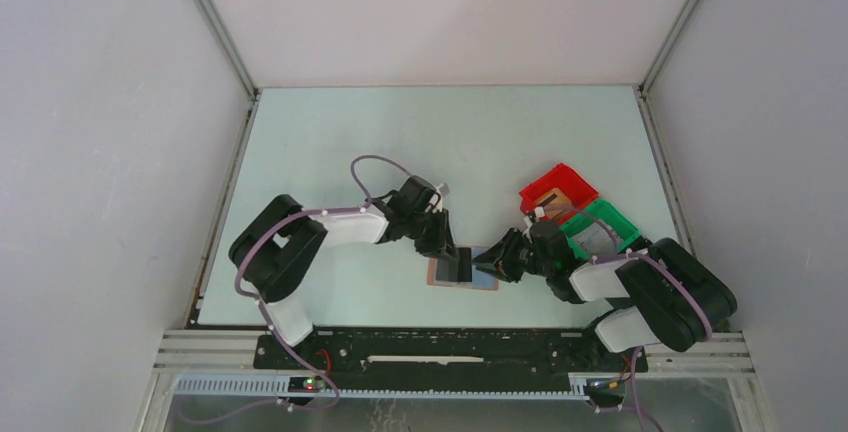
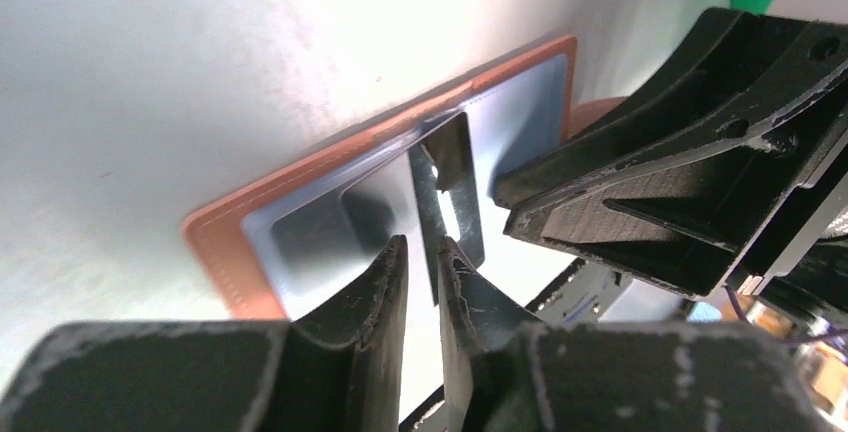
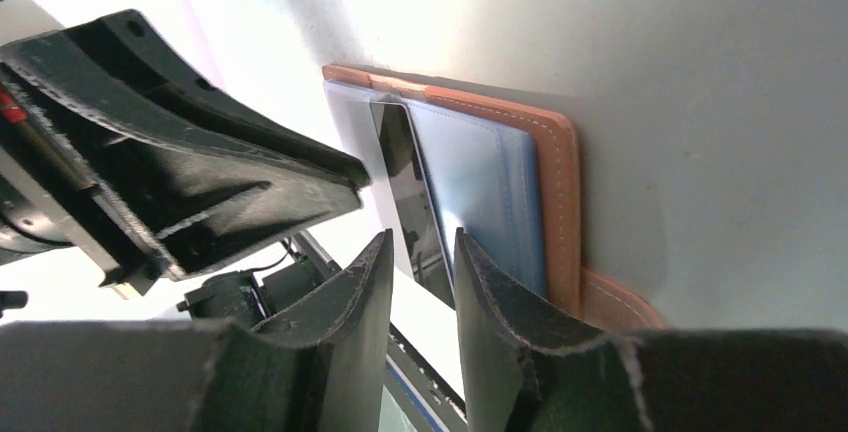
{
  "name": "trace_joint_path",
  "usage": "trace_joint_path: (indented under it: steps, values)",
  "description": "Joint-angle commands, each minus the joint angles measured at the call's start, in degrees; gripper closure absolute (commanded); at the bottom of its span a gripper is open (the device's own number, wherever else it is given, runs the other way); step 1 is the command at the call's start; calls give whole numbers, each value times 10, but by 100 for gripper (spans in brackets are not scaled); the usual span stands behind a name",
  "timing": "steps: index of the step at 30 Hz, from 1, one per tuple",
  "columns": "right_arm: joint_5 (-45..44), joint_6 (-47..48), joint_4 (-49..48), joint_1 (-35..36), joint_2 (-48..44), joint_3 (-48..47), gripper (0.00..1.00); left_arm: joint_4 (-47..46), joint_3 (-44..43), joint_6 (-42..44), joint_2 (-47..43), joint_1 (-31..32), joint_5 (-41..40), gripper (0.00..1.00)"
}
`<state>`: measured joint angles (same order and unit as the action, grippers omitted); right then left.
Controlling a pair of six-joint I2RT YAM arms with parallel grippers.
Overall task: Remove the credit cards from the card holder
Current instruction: Remove the credit card from the card holder.
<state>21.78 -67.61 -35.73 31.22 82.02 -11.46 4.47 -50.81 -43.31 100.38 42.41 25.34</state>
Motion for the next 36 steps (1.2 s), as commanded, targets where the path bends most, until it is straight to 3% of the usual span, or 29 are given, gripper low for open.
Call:
trace_joint_path:
  steps: [1, 15, 31, 36]
  values:
    - [-34, 28, 68, 3, -29, 5, 62, 62, 14, 28, -55, -7, -82, 77]
    - [-35, 24, 71, 1, -32, 3, 61, 54, 3, 25, 0, -4, -33, 78]
    - [-21, -4, 2, 3, 18, 22, 58, 26, 7, 13, 59, 3, 8, 79]
    - [-13, -11, -27, 2, 27, 29, 66, 24, 7, 13, 63, 3, 9, 79]
